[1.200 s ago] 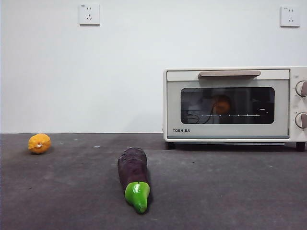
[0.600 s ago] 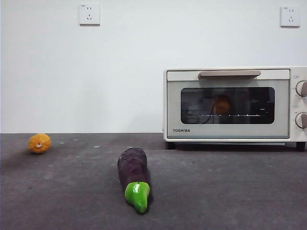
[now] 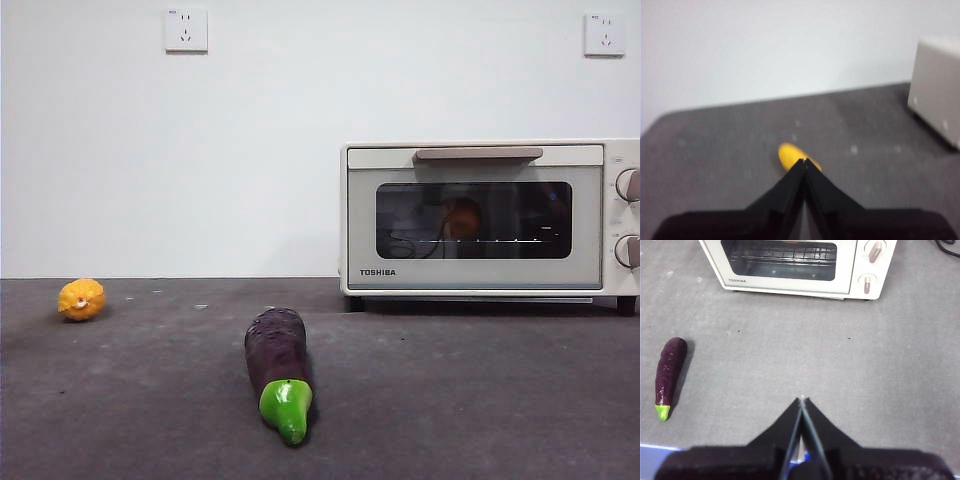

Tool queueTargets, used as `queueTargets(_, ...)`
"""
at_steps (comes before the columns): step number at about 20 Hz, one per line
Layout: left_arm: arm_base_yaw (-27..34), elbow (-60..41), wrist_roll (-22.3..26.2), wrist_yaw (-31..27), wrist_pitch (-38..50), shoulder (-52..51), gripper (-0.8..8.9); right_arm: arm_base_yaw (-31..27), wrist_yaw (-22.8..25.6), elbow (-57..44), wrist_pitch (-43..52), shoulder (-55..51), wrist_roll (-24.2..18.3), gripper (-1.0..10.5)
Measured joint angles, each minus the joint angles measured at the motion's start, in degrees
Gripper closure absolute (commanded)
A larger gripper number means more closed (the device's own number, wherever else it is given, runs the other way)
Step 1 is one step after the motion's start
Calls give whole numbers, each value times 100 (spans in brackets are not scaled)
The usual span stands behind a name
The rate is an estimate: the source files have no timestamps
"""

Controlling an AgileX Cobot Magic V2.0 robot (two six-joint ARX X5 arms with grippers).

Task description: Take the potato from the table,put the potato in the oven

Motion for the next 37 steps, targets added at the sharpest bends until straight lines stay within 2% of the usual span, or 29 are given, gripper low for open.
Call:
queueTargets(4, 66, -1318, -24, 0, 35, -1034, 817, 0, 0, 0, 0, 0, 0, 946)
queueTargets(8, 70, -1926, -26, 0, 46, -1646, 817, 0, 0, 0, 0, 0, 0, 946)
queueTargets(11, 70, -1969, -26, -48, -20, -1860, 817, 0, 0, 0, 0, 0, 0, 946)
queueTargets(16, 70, -1969, -28, -459, -164, -1899, 817, 0, 0, 0, 0, 2, 0, 946)
queueTargets(37, 74, -1969, -26, -433, -133, -1823, 817, 0, 0, 0, 0, 7, 0, 946)
